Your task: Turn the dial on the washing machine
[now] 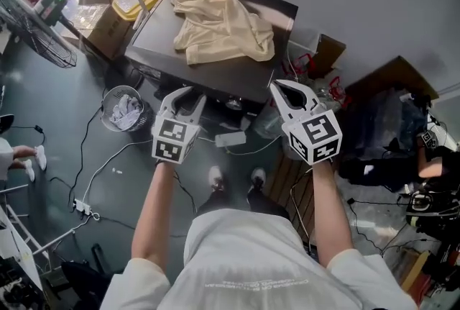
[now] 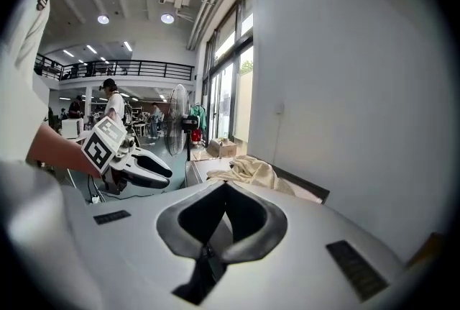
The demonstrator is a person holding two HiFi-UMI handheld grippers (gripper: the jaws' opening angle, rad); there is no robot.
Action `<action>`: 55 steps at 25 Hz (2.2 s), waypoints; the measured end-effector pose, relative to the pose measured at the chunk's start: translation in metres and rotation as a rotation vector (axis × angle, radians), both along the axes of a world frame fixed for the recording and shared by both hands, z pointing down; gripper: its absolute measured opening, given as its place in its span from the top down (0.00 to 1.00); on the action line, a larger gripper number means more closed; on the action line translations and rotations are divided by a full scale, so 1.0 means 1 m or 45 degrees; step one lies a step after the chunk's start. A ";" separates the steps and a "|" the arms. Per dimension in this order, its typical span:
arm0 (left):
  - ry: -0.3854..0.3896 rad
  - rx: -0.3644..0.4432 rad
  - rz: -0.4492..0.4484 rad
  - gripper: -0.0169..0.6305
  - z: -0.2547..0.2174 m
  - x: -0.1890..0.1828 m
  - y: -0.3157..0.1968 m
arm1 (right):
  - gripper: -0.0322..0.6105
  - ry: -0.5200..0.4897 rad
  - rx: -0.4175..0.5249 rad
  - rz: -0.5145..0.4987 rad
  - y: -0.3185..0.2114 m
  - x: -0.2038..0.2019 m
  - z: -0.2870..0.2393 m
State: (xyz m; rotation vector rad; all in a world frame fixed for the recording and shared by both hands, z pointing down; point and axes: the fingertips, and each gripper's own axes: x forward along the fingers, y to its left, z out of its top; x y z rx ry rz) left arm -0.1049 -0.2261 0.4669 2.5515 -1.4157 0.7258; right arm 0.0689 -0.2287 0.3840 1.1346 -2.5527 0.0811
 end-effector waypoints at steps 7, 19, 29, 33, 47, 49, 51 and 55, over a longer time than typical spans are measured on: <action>-0.019 -0.176 0.047 0.75 0.074 0.034 0.018 | 0.93 -0.016 -0.140 -0.026 0.004 0.010 0.045; 0.144 -0.317 -0.015 0.69 0.137 0.082 0.000 | 0.93 -0.071 -0.307 0.050 0.010 0.025 0.097; 0.113 -0.362 -0.141 0.64 0.167 0.098 -0.013 | 0.93 -0.039 -0.365 0.095 0.029 0.037 0.120; 0.127 -0.352 -0.180 0.64 0.168 0.101 -0.015 | 0.93 -0.030 -0.372 0.123 0.033 0.047 0.122; 0.532 -0.500 -0.345 0.63 0.170 0.092 -0.018 | 0.93 -0.051 -0.371 0.132 0.046 0.045 0.119; 0.629 -0.525 -0.377 0.63 0.171 0.089 -0.018 | 0.93 -0.048 -0.371 0.133 0.047 0.045 0.120; 0.683 -0.531 -0.390 0.63 0.171 0.088 -0.019 | 0.93 -0.044 -0.373 0.135 0.048 0.046 0.120; 0.808 -0.557 -0.428 0.62 0.172 0.085 -0.021 | 0.93 -0.041 -0.376 0.137 0.050 0.045 0.121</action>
